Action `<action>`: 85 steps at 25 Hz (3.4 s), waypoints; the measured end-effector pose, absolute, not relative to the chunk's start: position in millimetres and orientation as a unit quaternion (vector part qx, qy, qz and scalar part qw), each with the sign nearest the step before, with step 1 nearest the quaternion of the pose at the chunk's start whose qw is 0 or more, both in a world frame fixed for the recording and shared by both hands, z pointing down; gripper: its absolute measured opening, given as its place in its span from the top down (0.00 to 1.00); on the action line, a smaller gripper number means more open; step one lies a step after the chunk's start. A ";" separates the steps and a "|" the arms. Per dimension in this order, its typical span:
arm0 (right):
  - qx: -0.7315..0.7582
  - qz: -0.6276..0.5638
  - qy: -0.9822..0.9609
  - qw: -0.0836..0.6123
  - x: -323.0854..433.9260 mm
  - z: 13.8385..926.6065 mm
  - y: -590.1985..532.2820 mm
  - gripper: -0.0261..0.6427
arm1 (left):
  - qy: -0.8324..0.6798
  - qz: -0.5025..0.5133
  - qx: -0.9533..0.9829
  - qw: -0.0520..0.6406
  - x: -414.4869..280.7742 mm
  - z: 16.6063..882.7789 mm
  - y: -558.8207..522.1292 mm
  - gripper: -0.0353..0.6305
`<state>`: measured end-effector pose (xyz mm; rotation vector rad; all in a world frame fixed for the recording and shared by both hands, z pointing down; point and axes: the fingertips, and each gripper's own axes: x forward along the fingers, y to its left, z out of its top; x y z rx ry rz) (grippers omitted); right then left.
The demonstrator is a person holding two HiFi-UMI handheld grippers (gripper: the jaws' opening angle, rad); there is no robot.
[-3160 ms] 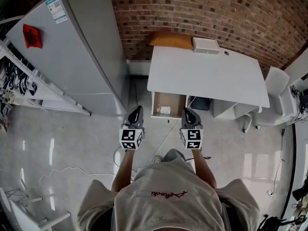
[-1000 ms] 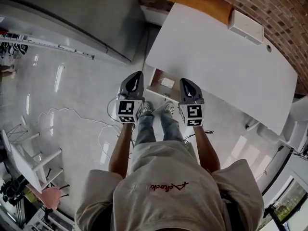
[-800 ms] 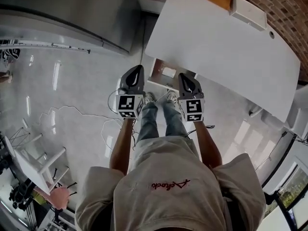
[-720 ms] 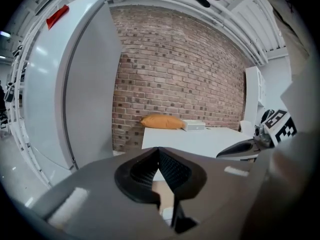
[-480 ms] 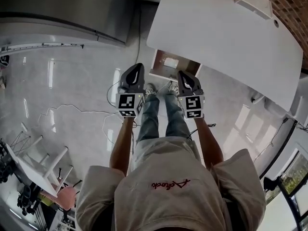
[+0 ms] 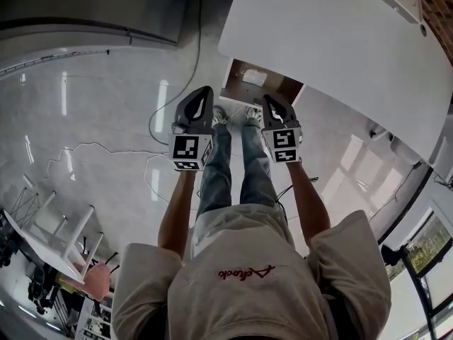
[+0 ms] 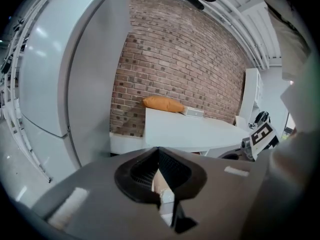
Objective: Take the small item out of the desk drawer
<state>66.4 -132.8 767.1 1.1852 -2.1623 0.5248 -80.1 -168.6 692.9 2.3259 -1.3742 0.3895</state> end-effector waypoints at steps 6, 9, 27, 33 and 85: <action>0.421 0.203 -0.814 0.346 60.1 817.1 -137.4 0.94 | -0.500 0.131 0.828 0.216 -88.9 708.7 -168.3 0.93; 0.398 0.184 -0.814 0.381 58.9 841.1 -146.7 0.94 | -0.502 0.130 0.826 0.221 -91.5 715.8 -167.1 0.93; 0.255 0.090 -0.775 0.572 60.6 964.7 -175.4 0.91 | -0.496 0.132 0.823 0.243 -89.1 744.0 -158.0 0.93; 0.237 0.102 -0.754 0.604 70.7 991.9 -183.6 0.79 | -0.493 0.142 0.822 0.249 -92.9 754.2 -155.6 0.93; 0.401 0.151 -0.819 0.383 49.0 786.4 -138.8 0.94 | -0.491 0.117 0.838 0.209 -62.4 670.7 -136.4 0.93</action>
